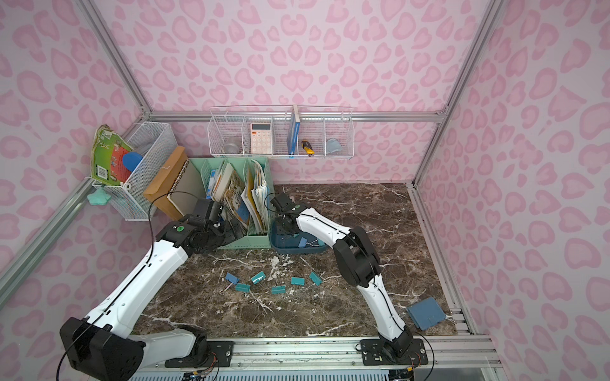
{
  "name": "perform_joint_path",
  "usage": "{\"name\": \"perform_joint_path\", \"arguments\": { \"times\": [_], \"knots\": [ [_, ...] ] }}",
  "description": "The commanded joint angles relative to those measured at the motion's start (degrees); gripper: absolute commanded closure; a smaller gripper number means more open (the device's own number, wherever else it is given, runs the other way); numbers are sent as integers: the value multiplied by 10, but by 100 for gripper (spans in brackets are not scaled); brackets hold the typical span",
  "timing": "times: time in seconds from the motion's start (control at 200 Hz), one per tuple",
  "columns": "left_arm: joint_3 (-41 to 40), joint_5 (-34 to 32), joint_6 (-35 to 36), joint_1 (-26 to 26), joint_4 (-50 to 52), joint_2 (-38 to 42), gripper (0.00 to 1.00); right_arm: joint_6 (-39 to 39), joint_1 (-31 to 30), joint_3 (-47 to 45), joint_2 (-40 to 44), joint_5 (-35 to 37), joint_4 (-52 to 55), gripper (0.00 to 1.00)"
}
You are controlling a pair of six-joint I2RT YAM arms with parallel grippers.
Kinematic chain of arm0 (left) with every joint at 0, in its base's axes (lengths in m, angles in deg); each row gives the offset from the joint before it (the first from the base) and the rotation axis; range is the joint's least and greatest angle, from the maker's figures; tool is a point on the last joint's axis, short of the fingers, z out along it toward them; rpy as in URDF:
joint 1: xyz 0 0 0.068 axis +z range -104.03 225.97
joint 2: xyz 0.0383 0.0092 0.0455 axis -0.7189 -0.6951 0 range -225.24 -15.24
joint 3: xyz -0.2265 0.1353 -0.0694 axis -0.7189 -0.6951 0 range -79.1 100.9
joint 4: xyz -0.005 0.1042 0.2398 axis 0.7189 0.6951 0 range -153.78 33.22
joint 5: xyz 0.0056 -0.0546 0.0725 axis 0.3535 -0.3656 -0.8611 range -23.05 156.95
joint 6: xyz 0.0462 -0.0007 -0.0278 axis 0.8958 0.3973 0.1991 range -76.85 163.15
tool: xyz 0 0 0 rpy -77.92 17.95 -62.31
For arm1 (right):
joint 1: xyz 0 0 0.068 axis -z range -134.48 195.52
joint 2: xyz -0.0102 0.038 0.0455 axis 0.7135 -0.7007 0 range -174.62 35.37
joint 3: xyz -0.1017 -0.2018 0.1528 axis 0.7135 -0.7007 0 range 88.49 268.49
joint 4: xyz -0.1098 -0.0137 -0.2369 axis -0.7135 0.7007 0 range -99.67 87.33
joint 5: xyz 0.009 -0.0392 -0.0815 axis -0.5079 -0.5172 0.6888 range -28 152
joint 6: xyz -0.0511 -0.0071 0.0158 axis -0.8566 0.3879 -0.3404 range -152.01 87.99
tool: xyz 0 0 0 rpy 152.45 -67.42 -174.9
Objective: Take out the binder clips from the storage box
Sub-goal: Pick up the binder clip from the storage box.
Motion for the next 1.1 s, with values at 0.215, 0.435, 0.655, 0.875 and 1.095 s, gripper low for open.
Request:
{"name": "perform_joint_path", "arguments": {
  "times": [0.215, 0.435, 0.655, 0.875, 1.095],
  "knots": [
    [-11, -10, 9, 1, 11, 14, 0, 52, 4, 2, -23, -47, -1, 69],
    [-16, -14, 8, 1, 14, 19, 0, 50, 4, 10, -37, -58, -13, 68],
    [-15, -17, 8, 1, 13, 19, 1, 45, 10, 3, -36, -41, 28, 68],
    [-15, -14, 7, 1, 7, 14, 1, 36, 24, -67, 11, -12, 31, 68],
    [-14, -9, 6, 1, 3, 9, 0, 15, 40, -93, 30, 1, 18, 66]
  ]
}}
